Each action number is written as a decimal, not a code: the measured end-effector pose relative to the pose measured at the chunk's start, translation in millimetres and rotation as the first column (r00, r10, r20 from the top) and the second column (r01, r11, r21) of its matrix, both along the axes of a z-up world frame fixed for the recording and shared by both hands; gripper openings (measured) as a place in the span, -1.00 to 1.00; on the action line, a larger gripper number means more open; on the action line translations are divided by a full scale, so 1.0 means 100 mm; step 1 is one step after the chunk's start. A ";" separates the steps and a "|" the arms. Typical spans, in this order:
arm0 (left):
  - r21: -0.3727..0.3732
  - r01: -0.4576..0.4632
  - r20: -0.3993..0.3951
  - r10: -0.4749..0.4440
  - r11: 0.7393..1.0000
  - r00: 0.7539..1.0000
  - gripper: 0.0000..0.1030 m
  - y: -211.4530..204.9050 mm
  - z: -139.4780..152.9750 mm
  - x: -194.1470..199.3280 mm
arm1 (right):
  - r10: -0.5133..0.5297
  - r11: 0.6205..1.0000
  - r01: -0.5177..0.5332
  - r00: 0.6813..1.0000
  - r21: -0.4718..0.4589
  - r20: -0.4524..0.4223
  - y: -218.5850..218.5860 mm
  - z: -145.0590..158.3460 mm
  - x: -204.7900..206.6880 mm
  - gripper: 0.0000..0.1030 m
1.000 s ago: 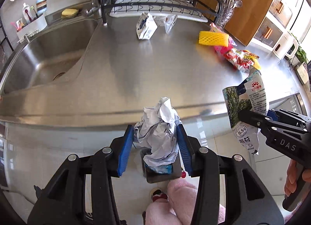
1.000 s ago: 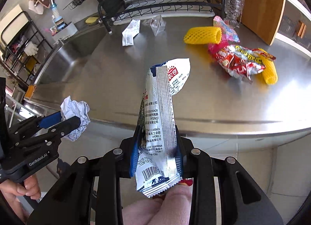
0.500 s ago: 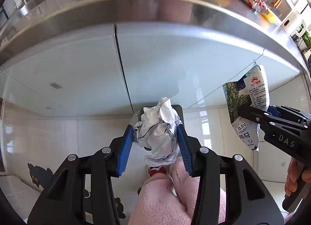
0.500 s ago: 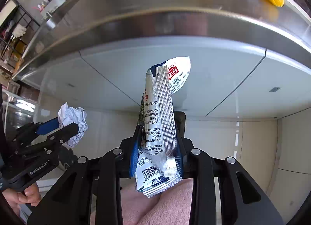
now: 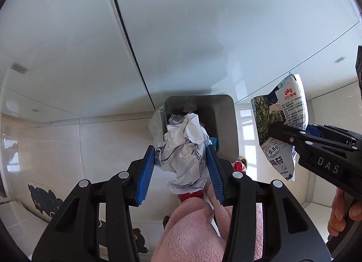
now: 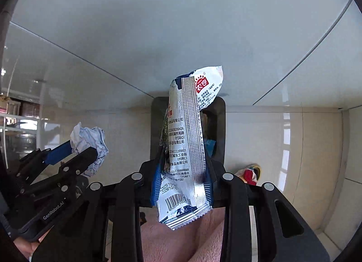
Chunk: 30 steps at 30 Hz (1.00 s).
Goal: Collect trash
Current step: 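Carry the foil wrapper and snack packet in both tools down over the bin, then open both tools to drop the foil wrapper and snack packet into the bin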
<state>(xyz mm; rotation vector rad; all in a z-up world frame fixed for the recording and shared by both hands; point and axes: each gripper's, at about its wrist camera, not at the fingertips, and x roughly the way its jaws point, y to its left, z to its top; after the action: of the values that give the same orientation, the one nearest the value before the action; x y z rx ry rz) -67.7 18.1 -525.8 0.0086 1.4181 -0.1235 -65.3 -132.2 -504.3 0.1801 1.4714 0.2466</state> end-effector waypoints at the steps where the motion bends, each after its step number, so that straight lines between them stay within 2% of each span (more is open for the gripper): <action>1: 0.001 0.004 -0.009 -0.004 1.000 1.000 -0.16 -0.01 -0.10 0.01 | -0.003 1.000 0.003 1.000 -0.001 -0.009 0.00 -0.09 0.03 -0.38; 7: -0.034 -0.019 -0.059 0.017 0.999 0.998 -0.16 0.00 -0.45 0.14 | -0.022 1.000 0.024 0.997 0.018 -0.077 -0.02 -0.48 0.17 -0.38; 18: -0.090 -0.009 -0.100 0.000 0.996 0.995 -0.09 -0.05 -0.55 0.24 | -0.048 0.998 0.053 0.992 0.042 -0.118 0.06 -0.64 0.34 -0.28; 20: -0.097 -0.006 -0.108 -0.005 0.995 0.994 -0.04 -0.04 -0.56 0.25 | -0.055 0.997 0.061 0.991 0.044 -0.121 0.06 -0.63 0.36 -0.16; 21: -0.100 -0.006 -0.112 -0.005 0.995 0.994 -0.02 -0.03 -0.55 0.25 | -0.063 0.997 0.069 0.991 0.045 -0.121 0.05 -0.64 0.36 0.03; 22: -0.099 -0.007 -0.111 -0.004 0.995 0.994 0.00 -0.03 -0.57 0.27 | -0.072 0.996 0.077 0.991 0.045 -0.116 0.04 -0.62 0.37 0.10; 26: -0.098 -0.013 -0.095 0.003 0.995 0.995 0.46 0.00 -0.46 0.28 | -0.081 0.996 0.084 0.991 0.030 -0.108 0.04 -0.57 0.38 0.14; 30: -0.095 -0.019 -0.076 0.011 0.995 0.997 0.64 0.00 -0.31 0.26 | -0.089 0.996 0.091 0.991 0.012 -0.103 0.04 -0.41 0.39 0.35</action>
<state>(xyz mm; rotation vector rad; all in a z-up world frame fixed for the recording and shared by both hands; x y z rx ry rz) -41.4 18.5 -557.2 -0.0868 1.4861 -0.1811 -26.3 -128.2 -545.1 0.2752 1.5593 0.1788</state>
